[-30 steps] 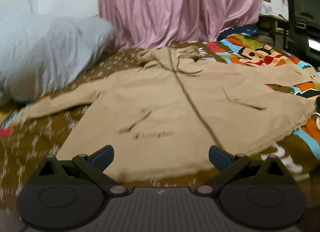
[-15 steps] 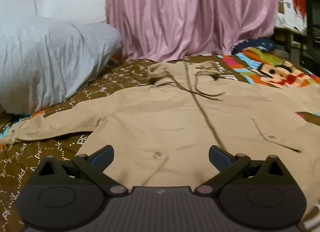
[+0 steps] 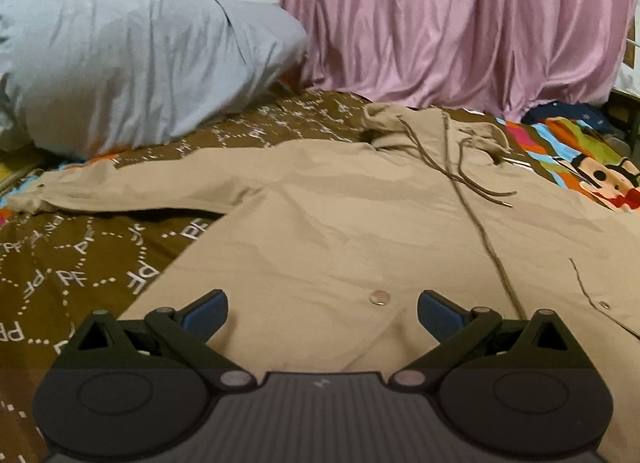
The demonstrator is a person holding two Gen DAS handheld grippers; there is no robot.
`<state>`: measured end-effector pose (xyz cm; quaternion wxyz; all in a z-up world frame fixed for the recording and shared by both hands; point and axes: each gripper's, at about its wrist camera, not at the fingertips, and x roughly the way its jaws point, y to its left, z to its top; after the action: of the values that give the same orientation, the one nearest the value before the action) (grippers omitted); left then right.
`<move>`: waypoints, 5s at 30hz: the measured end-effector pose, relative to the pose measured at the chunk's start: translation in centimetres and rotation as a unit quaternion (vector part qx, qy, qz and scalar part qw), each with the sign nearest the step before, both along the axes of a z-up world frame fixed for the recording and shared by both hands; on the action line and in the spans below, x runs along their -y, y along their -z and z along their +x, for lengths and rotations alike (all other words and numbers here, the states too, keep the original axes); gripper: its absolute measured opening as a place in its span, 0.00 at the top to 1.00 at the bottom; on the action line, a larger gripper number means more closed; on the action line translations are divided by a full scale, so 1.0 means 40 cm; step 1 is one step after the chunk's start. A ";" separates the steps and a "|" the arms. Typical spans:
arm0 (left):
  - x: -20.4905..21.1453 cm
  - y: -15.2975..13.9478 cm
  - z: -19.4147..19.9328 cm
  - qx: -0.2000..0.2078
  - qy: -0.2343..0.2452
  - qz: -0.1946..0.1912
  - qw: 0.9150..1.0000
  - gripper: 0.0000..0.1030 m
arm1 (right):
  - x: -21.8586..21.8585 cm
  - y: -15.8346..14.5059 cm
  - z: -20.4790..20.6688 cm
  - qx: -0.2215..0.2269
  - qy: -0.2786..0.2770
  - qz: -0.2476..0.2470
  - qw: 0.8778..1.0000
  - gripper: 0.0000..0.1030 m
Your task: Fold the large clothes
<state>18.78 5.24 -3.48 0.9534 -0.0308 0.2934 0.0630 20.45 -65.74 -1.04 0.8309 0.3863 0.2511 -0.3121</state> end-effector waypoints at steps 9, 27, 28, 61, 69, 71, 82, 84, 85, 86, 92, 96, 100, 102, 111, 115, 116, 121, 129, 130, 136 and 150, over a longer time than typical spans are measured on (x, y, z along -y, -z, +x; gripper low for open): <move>0.029 -0.004 -0.005 0.013 0.011 0.026 1.000 0.00 | 0.055 0.062 -0.013 0.077 0.099 0.022 0.992 0.66; 0.058 -0.084 -0.045 0.037 0.055 0.020 0.998 0.00 | -0.331 -0.388 0.117 0.115 -0.111 -0.253 0.954 0.98; 0.057 -0.093 -0.051 0.043 0.058 0.019 0.997 0.00 | -0.390 -0.419 0.136 0.126 -0.142 -0.266 0.945 0.98; -0.004 -0.035 0.153 -0.001 0.022 -0.017 1.000 0.00 | -0.959 -0.039 0.263 0.026 -0.457 -0.236 0.857 0.17; 0.021 0.057 0.208 -0.066 0.030 0.024 0.997 0.00 | -0.686 0.108 0.353 -0.026 -0.300 -0.088 0.949 0.47; 0.017 0.064 0.213 -0.071 0.029 0.021 0.997 0.00 | -0.684 0.121 0.359 -0.017 -0.303 -0.074 0.950 0.80; 0.044 0.070 0.215 -0.088 0.048 0.054 0.994 0.00 | -0.801 0.027 0.344 -0.063 -0.332 -0.277 0.899 0.98; 0.042 0.068 0.216 -0.089 0.048 0.052 0.994 0.00 | -0.794 0.061 0.359 -0.090 -0.333 -0.262 0.901 0.88; 0.040 0.066 0.216 -0.090 0.048 0.051 0.994 0.00 | -0.791 0.071 0.359 -0.096 -0.327 -0.266 0.902 0.86; 0.038 0.063 0.216 -0.089 0.047 0.049 0.994 0.00 | -0.790 0.073 0.355 -0.096 -0.322 -0.272 0.902 0.79; -0.006 -0.012 0.199 -0.048 0.015 0.012 0.999 0.00 | -0.819 0.045 0.306 -0.061 -0.338 -0.302 0.889 0.47; -0.086 -0.101 0.168 -0.011 -0.049 0.025 0.998 0.00 | -0.861 0.000 0.235 -0.035 -0.370 -0.288 0.883 0.35; -0.236 -0.168 0.128 0.019 -0.160 0.042 0.986 0.00 | -0.940 -0.039 0.127 0.004 -0.425 -0.271 0.864 0.15; -0.345 -0.187 0.123 0.009 -0.209 0.018 0.978 0.00 | -0.984 -0.046 0.064 0.021 -0.460 -0.258 0.849 0.10; -0.799 -0.146 0.127 0.024 -0.240 -0.102 0.965 0.01 | -1.139 -0.003 -0.137 0.054 -0.545 -0.210 0.810 0.04; -0.911 -0.102 0.160 0.003 -0.269 -0.113 0.956 0.03 | -1.173 0.021 -0.170 0.051 -0.545 -0.219 0.808 0.02; -0.934 -0.090 0.167 -0.006 -0.280 -0.123 0.952 0.08 | -1.174 0.022 -0.169 0.050 -0.542 -0.220 0.810 0.02; -1.035 -0.027 0.187 -0.014 -0.337 -0.188 0.923 0.22 | -1.149 0.050 -0.154 0.032 -0.519 -0.196 0.831 0.02; -1.108 0.041 0.209 -0.025 -0.361 -0.255 0.897 0.31 | -1.146 0.063 -0.155 0.024 -0.512 -0.200 0.835 0.02; -1.112 0.045 0.208 -0.019 -0.367 -0.265 0.892 0.31 | -1.147 0.065 -0.155 0.022 -0.512 -0.200 0.835 0.02; -1.120 0.047 0.215 -0.008 -0.360 -0.280 0.890 0.77 | -1.139 0.076 -0.151 0.016 -0.511 -0.189 0.838 0.02; -1.056 -0.083 0.212 0.031 -0.312 -0.189 0.931 1.00 | -1.134 0.083 -0.148 0.018 -0.511 -0.177 0.841 0.02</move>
<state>27.26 47.49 -0.17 0.8710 -0.3020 0.2459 0.2994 14.51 -20.39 -4.35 0.9309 0.0551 0.3388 0.1245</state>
